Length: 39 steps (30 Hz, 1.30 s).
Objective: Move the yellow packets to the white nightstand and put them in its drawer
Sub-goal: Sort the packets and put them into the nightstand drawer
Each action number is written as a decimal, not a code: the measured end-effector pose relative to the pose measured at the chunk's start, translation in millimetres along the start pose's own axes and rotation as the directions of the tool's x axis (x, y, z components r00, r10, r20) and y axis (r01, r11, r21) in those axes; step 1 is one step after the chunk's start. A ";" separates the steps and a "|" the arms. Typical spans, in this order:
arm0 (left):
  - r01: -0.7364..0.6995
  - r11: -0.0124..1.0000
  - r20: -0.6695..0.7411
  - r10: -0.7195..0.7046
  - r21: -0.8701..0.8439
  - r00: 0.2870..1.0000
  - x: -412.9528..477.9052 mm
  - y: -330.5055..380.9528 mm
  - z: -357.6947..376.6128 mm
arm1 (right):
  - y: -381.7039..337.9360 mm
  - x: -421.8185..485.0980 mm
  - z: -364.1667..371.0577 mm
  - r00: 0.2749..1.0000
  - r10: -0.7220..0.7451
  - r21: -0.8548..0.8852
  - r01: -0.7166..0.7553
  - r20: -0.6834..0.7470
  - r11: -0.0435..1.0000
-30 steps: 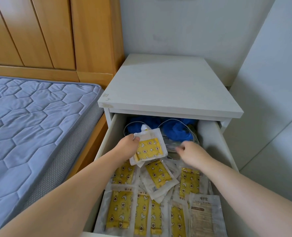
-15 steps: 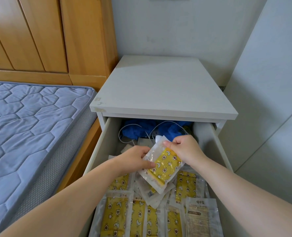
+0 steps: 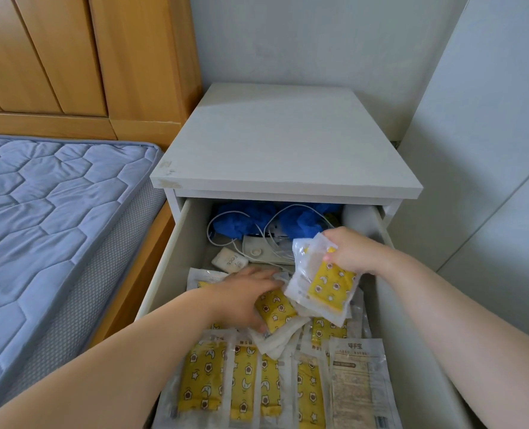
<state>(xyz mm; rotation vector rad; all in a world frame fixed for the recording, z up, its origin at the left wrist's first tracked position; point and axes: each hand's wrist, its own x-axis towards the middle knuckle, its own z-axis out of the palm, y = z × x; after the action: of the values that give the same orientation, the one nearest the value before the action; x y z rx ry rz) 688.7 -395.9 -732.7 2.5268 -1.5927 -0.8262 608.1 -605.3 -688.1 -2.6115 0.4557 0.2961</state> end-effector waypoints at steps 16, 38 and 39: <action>0.191 0.877 -0.107 -0.160 0.442 0.981 4.7 15.0 6.0 | -8.1 -9.0 38.2 0.957 0.195 -0.667 -0.001 0.216 0.745; 0.348 0.910 -0.214 -0.302 0.224 0.929 10.7 31.0 -4.0 | -1.6 -8.6 31.7 0.923 0.211 -0.502 -0.022 0.323 0.865; 0.270 0.931 -0.214 -0.220 0.246 0.952 12.8 30.5 -1.5 | -2.4 -9.2 30.8 0.919 0.207 -0.501 -0.012 0.336 0.865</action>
<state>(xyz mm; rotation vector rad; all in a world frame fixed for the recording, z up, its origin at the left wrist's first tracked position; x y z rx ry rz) 668.4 -421.6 -727.2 2.9401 -1.4396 -0.3898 596.6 -585.9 -711.2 -2.9066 0.4366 1.0679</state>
